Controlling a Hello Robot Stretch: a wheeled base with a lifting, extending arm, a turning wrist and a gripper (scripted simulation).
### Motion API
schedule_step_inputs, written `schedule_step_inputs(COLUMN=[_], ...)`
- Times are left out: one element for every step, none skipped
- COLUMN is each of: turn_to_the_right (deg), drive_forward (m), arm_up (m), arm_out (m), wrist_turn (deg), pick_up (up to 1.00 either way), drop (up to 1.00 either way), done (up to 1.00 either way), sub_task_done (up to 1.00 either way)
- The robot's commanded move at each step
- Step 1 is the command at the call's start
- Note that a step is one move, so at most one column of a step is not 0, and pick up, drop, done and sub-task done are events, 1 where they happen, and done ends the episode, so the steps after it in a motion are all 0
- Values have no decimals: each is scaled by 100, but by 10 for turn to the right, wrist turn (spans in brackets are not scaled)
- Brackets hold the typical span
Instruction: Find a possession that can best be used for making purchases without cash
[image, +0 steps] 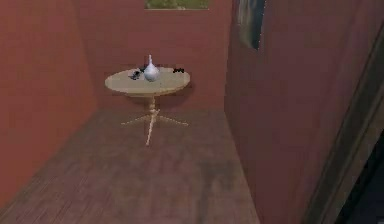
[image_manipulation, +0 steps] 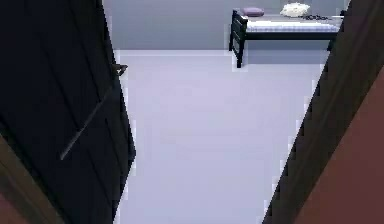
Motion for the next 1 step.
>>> schedule_step_inputs(turn_to_the_right=[450], drive_forward=[0], arm_up=[0], arm_out=[0], wrist_turn=[0], pick_up=[0], drop=[0], done=[0], sub_task_done=[0])
